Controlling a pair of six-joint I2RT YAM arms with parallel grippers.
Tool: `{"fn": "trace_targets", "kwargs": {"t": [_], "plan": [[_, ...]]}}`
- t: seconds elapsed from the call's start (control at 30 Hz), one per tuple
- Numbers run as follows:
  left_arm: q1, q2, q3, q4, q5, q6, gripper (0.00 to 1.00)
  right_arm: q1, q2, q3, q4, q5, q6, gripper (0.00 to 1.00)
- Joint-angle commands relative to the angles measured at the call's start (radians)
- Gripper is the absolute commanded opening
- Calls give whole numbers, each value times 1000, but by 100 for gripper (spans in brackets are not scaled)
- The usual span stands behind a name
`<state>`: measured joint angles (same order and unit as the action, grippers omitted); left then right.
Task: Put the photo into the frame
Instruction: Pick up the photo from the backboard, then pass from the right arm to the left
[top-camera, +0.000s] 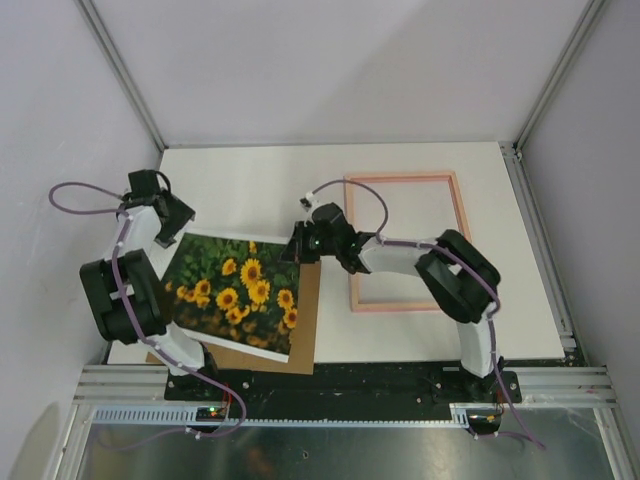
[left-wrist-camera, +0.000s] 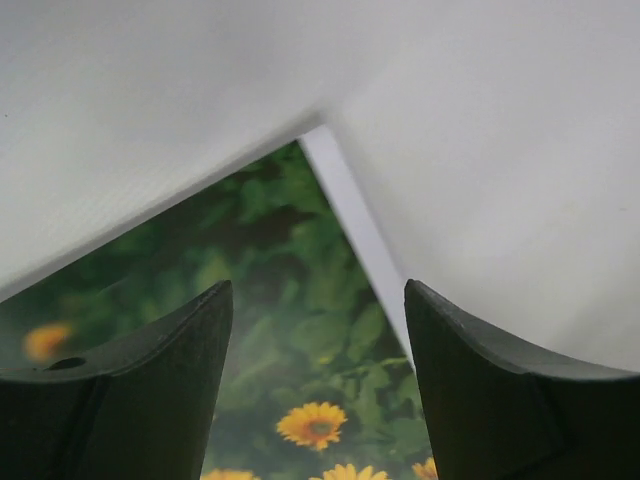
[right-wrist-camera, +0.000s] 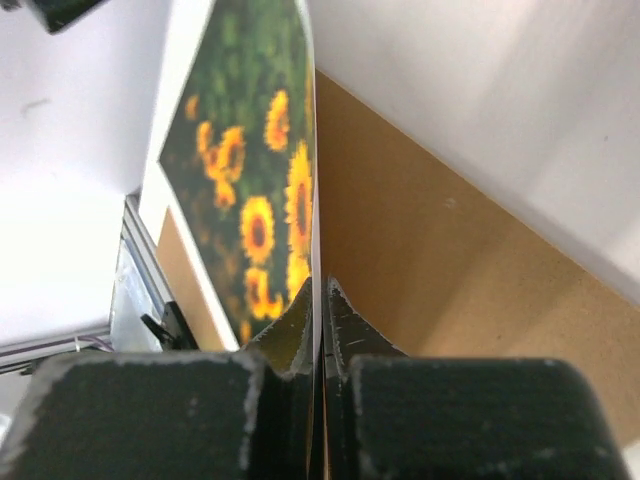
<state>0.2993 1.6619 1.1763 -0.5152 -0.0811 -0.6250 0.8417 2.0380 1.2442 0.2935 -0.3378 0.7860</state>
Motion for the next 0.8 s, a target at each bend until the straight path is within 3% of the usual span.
{"fn": "trace_targets", "kwargs": {"t": [0.0,0.13,0.37,0.77], "plan": [[-3,-130,26,-31,90,-95,75,6,-191,52,-110,124,-138,0],[-32,-211,30,-55,194,-229,78,22,-304,64,-206,234,-265,0],[-162,-365,102,-113,214,-476,81,101,-445,112,-356,443,-471,0],[-285,-448,156,-166,286,-593,78,319,-478,231,-448,777,-795,0]]}}
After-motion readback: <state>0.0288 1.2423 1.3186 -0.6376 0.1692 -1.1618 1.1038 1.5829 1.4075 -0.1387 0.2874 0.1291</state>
